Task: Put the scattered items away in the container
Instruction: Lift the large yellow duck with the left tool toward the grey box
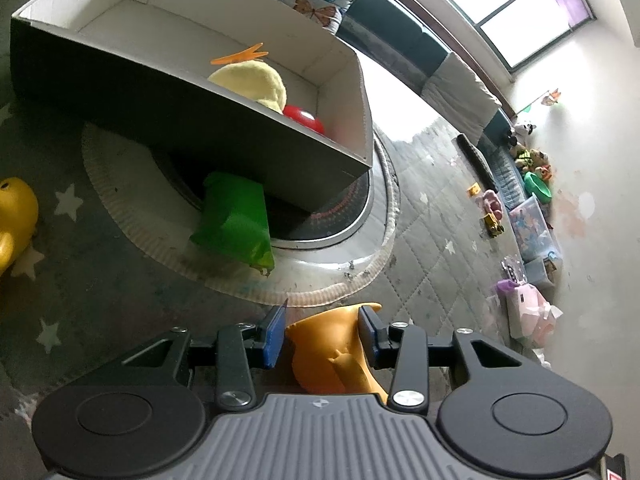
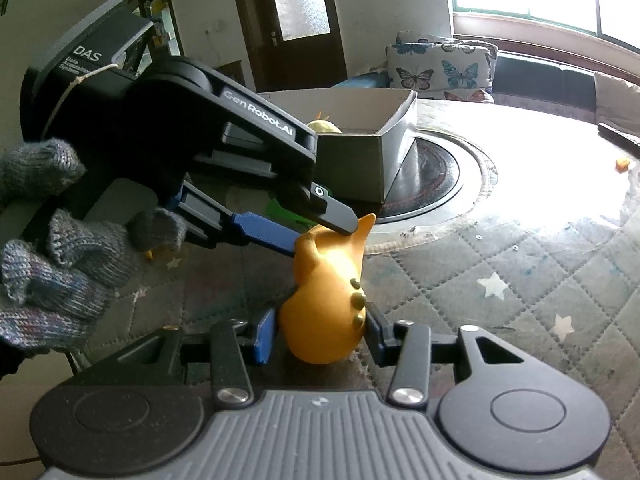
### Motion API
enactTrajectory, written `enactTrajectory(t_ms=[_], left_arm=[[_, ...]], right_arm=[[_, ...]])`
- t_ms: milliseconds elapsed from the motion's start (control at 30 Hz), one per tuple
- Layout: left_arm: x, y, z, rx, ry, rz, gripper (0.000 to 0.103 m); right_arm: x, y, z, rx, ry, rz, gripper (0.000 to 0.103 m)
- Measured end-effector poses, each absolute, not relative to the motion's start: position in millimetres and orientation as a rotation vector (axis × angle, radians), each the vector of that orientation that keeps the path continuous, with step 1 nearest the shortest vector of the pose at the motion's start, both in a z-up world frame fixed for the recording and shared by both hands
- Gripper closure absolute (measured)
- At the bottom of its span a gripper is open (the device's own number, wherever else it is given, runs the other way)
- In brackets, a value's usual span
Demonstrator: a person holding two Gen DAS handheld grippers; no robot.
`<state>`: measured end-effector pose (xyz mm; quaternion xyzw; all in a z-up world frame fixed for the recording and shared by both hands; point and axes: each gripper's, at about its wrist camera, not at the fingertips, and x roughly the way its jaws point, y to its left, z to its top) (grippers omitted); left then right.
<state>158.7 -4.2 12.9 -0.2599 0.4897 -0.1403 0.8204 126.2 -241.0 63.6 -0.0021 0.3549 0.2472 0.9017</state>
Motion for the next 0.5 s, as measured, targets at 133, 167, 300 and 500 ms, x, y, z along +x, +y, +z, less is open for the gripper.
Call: enactTrajectory(t_ms=[133,167,300,500], left_arm=[[152.9,-1.8,16.3,-0.558,1.027,-0.3,0.061],[151.3,-1.1,17.9,-0.559,1.02,-0.299,0.061],[146.0,6.3,29.1,-0.57,0.984,-0.289,0.061],[149.0,31.3,53.0,-0.602,0.9,-0.262,0.061]], right_arm=[[121.4,-238.5,67.4,-0.013,0.722,0.516,0.058],[120.4,-237.5,68.9,-0.016,0.718,0.518,0.058],[120.1,-230.0,78.7,-0.049,0.69,0.538,0.058],[138.3,-209.6,101.4,-0.111,0.624,0.59,0.058]])
